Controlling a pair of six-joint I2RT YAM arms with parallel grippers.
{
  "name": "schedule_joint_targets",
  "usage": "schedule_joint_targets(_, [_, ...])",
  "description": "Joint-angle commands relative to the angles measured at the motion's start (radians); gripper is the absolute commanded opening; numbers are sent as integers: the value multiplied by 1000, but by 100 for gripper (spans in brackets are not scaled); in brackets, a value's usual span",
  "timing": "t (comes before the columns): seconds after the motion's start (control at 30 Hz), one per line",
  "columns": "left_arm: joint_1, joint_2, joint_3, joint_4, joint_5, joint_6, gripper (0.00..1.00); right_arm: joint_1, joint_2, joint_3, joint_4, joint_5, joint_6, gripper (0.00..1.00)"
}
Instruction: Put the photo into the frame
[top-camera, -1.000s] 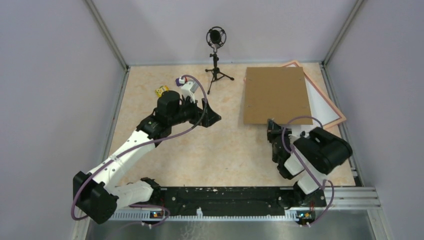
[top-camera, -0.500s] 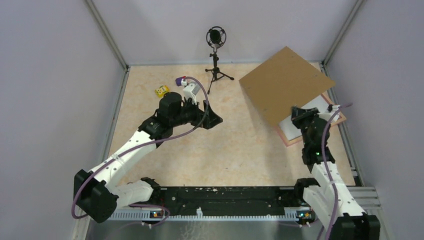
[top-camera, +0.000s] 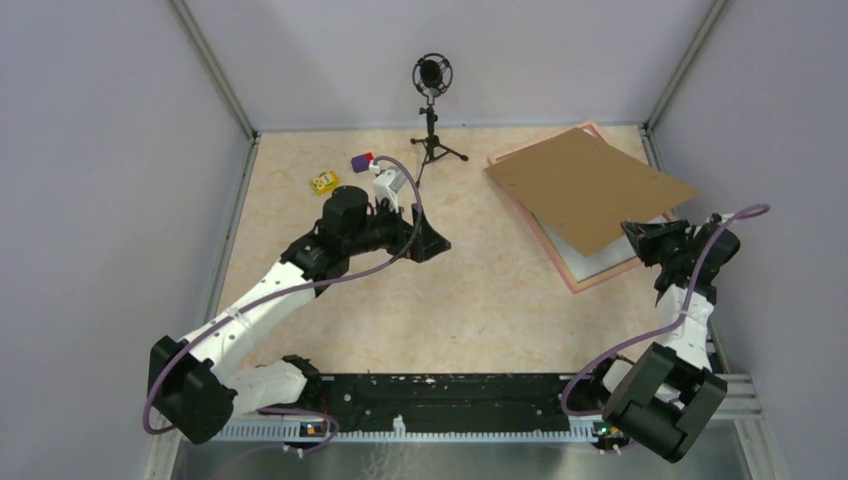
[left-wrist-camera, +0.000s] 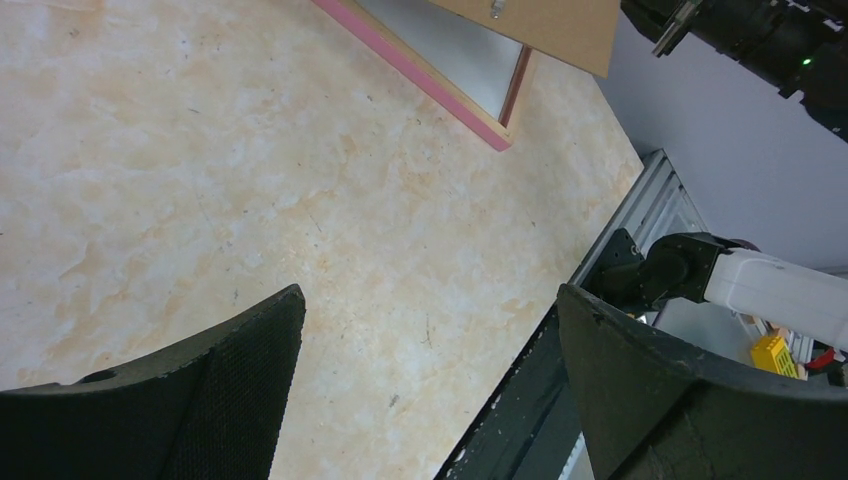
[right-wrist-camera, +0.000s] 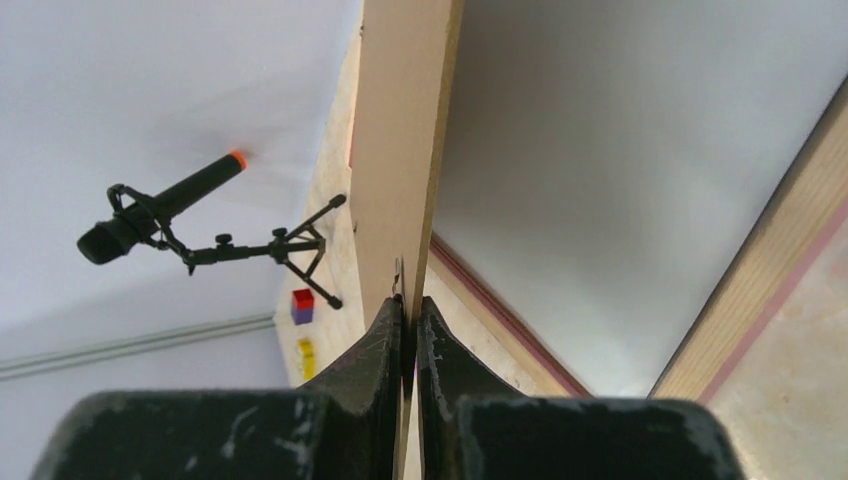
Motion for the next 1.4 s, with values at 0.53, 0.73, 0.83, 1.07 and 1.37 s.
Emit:
schedule_joint_targets(0.53, [-20,13,85,42,-28,50,99,-45,-2,-310,446,181,341,0])
schedule_joint_targets(0.73, [-21,13,63,54,-28,48,99,-76,14,-311,490,194,325,0])
schedule_joint_targets(0.83, [-22,18,56,61,-31,48,99,-84,15,-320,513,208,316,0])
schedule_joint_targets(1.07, [-28,29,52,67,-32,48,99,-86,41,-373,622,227,333,0])
schedule_joint_targets(1.37, [-31,47,46,79,-33,50,99,-88,27,-381,664,75,256,1])
